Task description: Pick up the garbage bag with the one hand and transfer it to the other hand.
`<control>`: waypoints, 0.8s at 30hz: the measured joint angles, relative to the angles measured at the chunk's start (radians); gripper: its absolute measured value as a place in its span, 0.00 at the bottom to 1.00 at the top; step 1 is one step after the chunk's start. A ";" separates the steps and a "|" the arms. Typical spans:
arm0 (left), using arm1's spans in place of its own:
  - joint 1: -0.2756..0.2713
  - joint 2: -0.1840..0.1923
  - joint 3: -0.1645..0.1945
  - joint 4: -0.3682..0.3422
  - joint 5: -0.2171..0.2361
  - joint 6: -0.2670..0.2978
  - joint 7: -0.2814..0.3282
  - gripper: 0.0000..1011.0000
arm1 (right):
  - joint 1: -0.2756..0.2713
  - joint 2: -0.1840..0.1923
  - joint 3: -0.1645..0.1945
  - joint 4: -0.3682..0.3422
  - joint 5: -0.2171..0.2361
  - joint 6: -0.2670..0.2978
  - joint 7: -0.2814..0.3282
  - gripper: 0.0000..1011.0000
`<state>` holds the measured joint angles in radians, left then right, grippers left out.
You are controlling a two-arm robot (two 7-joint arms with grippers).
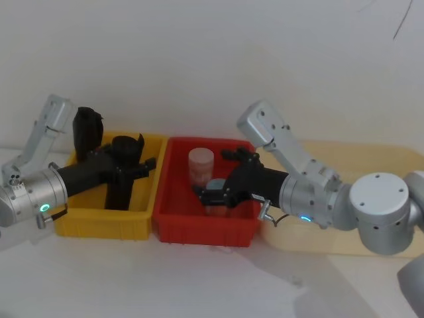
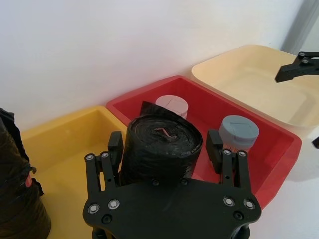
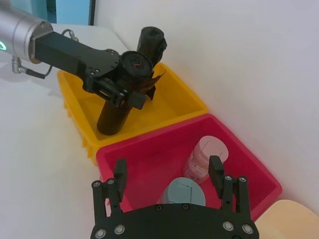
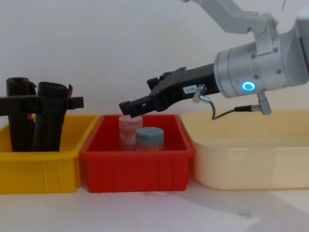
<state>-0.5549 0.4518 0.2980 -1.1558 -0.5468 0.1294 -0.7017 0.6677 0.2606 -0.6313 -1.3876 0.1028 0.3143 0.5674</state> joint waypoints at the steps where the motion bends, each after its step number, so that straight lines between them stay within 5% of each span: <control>1: 0.000 0.000 0.000 0.000 0.000 0.000 0.000 0.99 | 0.002 -0.002 -0.002 0.004 -0.001 0.000 -0.002 0.99; 24: -0.003 0.000 0.002 0.003 0.000 0.001 -0.004 0.99 | 0.092 -0.085 -0.046 0.190 -0.045 0.028 -0.015 0.99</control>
<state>-0.5577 0.4518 0.3004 -1.1524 -0.5466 0.1302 -0.7057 0.7596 0.1752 -0.6778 -1.1976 0.0575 0.3425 0.5527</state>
